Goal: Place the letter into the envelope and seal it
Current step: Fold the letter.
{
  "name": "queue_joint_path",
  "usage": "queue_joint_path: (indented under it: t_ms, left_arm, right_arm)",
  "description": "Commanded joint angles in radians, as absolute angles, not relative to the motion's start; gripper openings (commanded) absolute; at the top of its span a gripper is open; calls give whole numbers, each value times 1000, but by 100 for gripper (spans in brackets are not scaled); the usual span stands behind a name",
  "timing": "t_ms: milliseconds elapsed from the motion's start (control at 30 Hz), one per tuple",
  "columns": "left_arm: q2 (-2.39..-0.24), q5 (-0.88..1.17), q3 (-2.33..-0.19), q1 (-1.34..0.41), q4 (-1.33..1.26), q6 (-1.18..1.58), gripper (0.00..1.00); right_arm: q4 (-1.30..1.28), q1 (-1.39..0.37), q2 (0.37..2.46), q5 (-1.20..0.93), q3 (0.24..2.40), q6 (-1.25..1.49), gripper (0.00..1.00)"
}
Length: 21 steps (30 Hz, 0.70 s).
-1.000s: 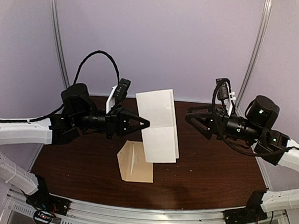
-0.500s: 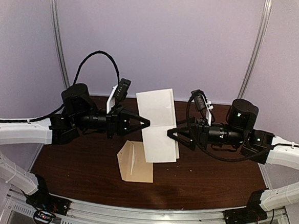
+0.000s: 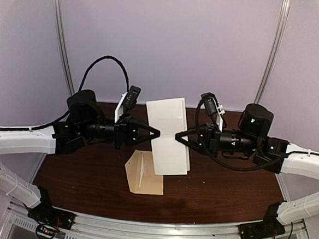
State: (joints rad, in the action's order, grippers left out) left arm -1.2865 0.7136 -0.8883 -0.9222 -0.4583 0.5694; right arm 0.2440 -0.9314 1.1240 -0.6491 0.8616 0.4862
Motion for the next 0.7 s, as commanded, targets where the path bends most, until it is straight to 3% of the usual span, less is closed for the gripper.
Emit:
queue_joint_path:
  t_ms: [0, 33, 133, 233, 467, 667]
  left_arm:
    - [-1282, 721, -889, -926, -476, 551, 0]
    - [-1282, 720, -890, -926, -474, 551, 2]
    - [-1289, 722, -887, -927, -468, 556, 36]
    - [-1296, 733, -874, -929, -472, 568, 47]
    - [-1300, 734, -835, -949, -494, 600, 41]
    - [-1307, 736, -811, -955, -529, 624, 20]
  right_arm:
    - [281, -936, 1132, -644, 890, 493, 10]
    - [283, -936, 1131, -633, 890, 494, 2]
    - [316, -936, 1116, -585, 873, 502, 0]
    - [381, -936, 1094, -546, 847, 522, 0]
    - [459, -936, 1086, -506, 832, 538, 0]
    - [463, -936, 1103, -507, 843, 533, 0]
